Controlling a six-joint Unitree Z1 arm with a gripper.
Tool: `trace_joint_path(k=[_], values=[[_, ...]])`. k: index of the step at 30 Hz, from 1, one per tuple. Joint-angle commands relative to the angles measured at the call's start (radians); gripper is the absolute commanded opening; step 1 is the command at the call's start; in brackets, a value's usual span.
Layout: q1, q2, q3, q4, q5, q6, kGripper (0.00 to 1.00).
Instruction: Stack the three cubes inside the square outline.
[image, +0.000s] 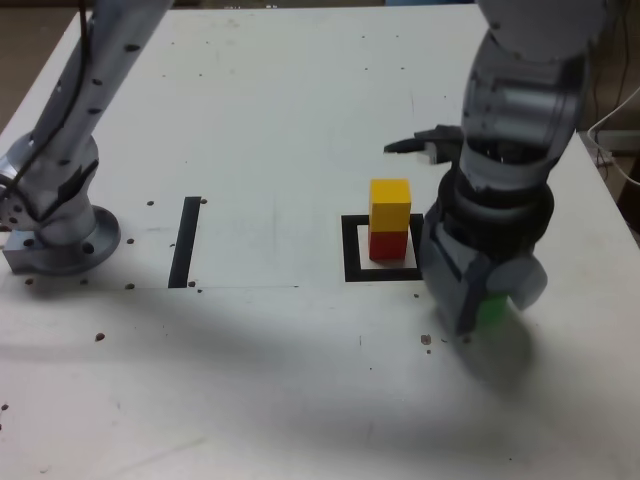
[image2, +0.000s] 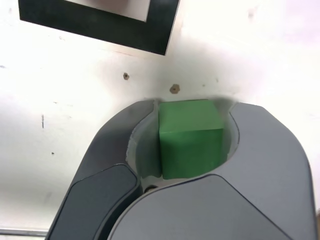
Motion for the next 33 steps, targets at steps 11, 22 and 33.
trace_joint_path(k=[11, 22, 33], values=[[-0.033, -0.182, 0.003, 0.118, 0.033, 0.187, 0.19], [0.028, -0.269, -0.073, 0.371, 0.075, 0.424, 0.19], [0.135, -0.257, -0.079, 0.395, 0.042, 0.436, 0.19]])
